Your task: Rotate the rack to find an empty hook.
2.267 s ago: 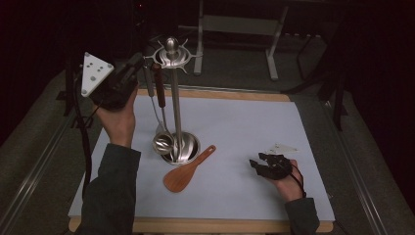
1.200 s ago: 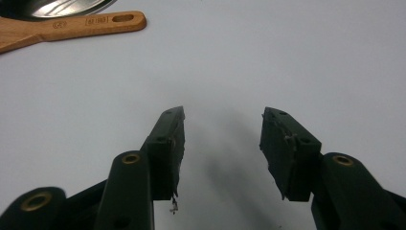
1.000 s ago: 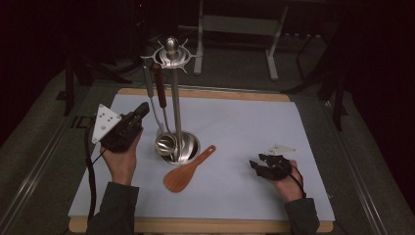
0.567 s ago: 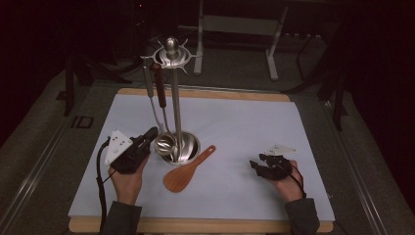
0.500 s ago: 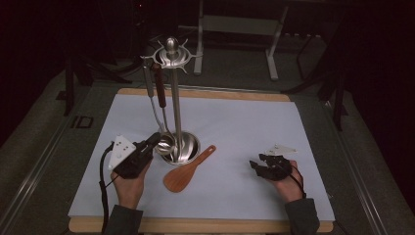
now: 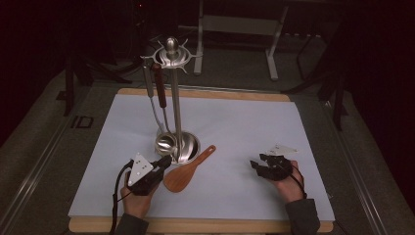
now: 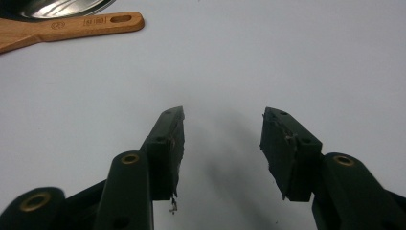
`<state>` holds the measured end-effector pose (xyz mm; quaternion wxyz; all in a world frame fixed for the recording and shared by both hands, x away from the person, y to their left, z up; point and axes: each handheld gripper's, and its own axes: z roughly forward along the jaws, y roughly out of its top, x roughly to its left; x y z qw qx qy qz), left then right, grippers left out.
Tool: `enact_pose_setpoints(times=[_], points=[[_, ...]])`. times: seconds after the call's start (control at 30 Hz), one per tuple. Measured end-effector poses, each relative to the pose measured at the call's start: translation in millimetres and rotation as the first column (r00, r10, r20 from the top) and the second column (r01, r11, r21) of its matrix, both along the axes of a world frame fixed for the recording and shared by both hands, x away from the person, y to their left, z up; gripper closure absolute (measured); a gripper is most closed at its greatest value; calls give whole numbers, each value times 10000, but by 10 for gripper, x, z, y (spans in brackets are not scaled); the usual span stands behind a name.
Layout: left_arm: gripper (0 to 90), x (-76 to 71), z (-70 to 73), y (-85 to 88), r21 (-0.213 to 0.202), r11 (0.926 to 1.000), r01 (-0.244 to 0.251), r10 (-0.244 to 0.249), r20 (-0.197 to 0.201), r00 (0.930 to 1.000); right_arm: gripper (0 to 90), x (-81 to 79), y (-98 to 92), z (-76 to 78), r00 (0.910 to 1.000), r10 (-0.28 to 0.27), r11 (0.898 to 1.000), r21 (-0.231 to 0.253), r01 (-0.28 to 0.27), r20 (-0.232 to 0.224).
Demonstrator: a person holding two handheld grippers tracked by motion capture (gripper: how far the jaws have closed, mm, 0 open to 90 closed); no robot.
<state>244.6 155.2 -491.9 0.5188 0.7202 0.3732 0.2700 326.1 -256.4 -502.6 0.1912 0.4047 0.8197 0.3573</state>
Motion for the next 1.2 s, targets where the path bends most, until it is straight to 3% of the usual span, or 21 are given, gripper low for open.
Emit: enact_pose_setpoints(times=[0.17,0.23,0.37,0.43,0.47,0.57,0.67,0.77,0.9,1.03,1.2], points=[[847,61,-212,-14,556,9985,14,17,-571,9984,501,-2,11,-1,10000,46,10000,-47,-46,18],[897,93,-262,-20,789,9968,94,-36,-738,9973,501,-2,15,-5,10000,60,10000,-57,-60,9],[900,169,-344,-47,1411,9898,213,-51,-1144,9934,501,0,10,-3,10000,56,10000,-43,-56,24],[900,169,-344,-47,1411,9898,213,-51,-1144,9934,501,0,6,-1,10000,55,10000,-24,-55,27],[900,251,-411,-56,1603,9869,168,88,-1580,9874,500,-3,5,2,10000,46,10000,-18,-46,25],[900,303,-462,-78,1875,9817,331,42,-1951,9808,500,-5,3,7,10000,29,10000,13,-29,18],[899,316,-463,-107,2069,9773,445,-29,-1973,9803,500,-3,4,2,10000,13,10000,12,-13,-11],[899,356,-479,-158,2454,9674,620,-30,-2339,9723,500,-4,15,-5,10000,43,10000,-24,-43,-23],[899,380,-479,-165,2465,9669,664,-39,-2462,9692,500,-4,16,-5,10000,77,10000,-46,-77,2],[898,382,-475,-157,2457,9684,431,166,-2358,9717,500,-3,14,-7,10000,63,10000,-45,-63,5],[898,393,-475,-140,2434,9691,407,208,-2450,9693,499,-4,0,0,10000,17,10000,14,-17,-5]])
